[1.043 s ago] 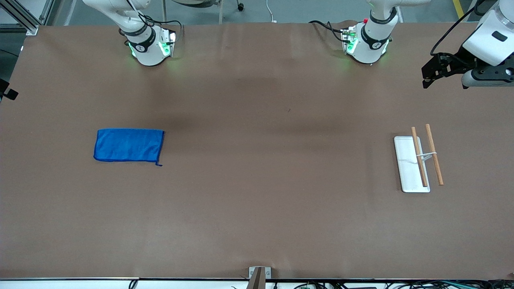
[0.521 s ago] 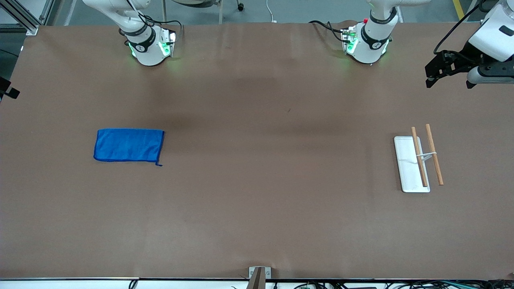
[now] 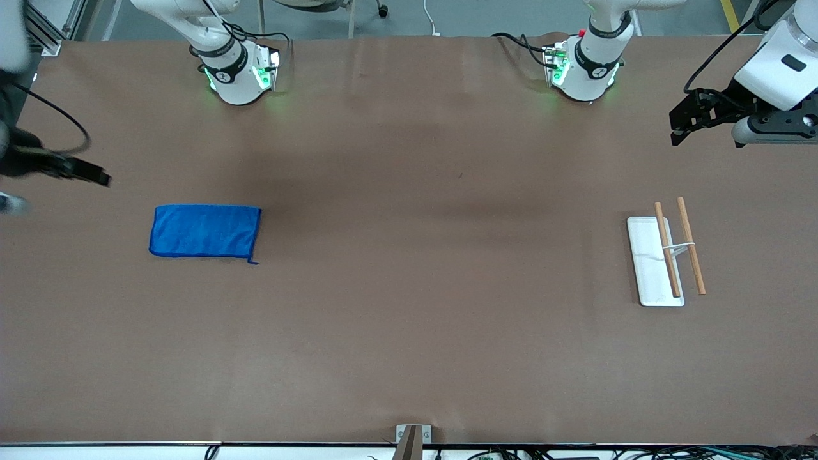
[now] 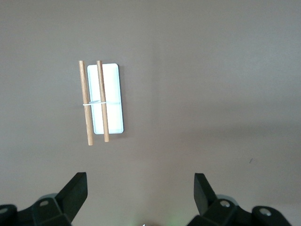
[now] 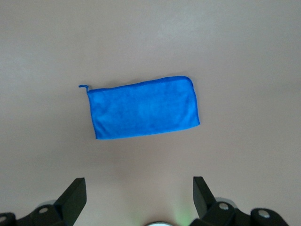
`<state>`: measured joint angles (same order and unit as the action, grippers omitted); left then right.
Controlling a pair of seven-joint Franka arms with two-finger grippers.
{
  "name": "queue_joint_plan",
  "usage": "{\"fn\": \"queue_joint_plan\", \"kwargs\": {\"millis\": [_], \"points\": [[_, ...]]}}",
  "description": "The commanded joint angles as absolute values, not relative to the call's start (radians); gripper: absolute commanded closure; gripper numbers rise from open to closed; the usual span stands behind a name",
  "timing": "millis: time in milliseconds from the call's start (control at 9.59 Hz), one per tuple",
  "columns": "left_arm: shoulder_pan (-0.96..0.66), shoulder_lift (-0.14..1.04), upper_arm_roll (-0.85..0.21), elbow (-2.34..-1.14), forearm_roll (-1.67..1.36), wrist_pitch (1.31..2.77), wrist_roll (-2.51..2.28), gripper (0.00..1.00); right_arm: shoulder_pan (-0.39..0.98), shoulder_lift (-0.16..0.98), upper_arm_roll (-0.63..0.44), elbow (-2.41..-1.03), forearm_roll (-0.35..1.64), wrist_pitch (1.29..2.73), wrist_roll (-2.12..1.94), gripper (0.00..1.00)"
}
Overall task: Right arm passes towel to left arm to hang
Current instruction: 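Lower the right gripper onto the blue towel and grasp its edge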
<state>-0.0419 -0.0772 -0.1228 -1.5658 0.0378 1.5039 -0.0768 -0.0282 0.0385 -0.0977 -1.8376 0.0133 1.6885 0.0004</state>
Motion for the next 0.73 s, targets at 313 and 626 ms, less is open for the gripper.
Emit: {"fn": "queue_joint_plan", "kwargs": {"millis": [313,626], "points": [[-0.043,-0.057,-0.121,-1.563,0.022,1.485,-0.060,0.00,-0.025,0.033,-0.095,-2.443,-0.020,2.454,-0.071,0.00],[-0.041,-0.057,-0.121,-1.563,0.020,1.485,-0.060,0.00,-0.025,0.211,-0.095,-2.520,-0.020,2.795,-0.067,0.00]]}}
